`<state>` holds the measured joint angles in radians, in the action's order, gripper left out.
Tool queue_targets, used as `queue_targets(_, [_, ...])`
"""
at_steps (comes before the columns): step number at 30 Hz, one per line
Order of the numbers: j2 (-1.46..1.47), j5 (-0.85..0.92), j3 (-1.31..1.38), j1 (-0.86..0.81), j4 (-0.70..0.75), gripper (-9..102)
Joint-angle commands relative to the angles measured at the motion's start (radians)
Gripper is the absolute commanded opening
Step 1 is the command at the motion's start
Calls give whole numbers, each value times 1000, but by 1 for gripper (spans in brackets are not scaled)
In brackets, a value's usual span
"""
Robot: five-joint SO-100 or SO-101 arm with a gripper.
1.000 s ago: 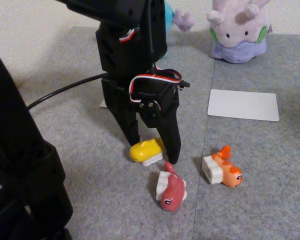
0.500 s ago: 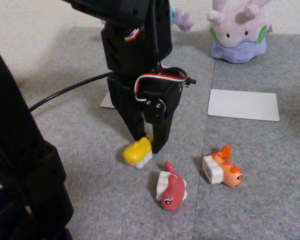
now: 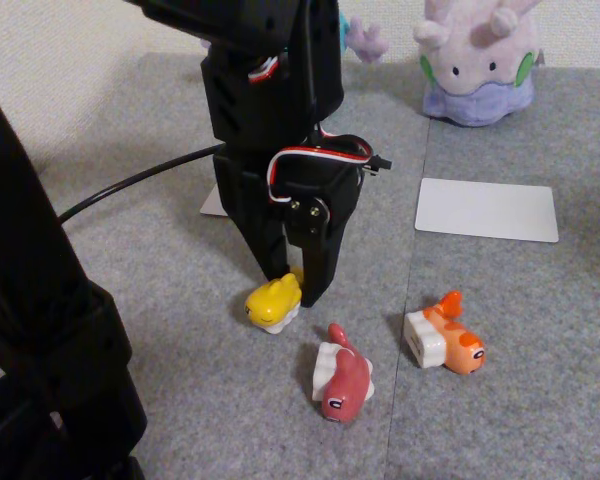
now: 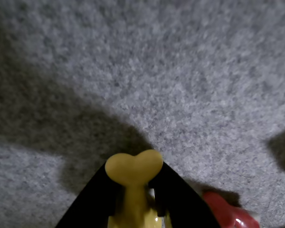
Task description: Wooper wants to eat egg sudhi, and Goomy wants to eat shrimp sushi
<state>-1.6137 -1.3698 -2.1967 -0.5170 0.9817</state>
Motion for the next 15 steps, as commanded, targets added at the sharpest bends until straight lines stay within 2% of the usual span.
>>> queue_targets(1, [3, 8, 3, 15, 15, 0])
queue_targets(6, [-52, 8, 5, 20, 55, 0])
queue_targets(15, [-359, -18, 5, 23, 147, 0])
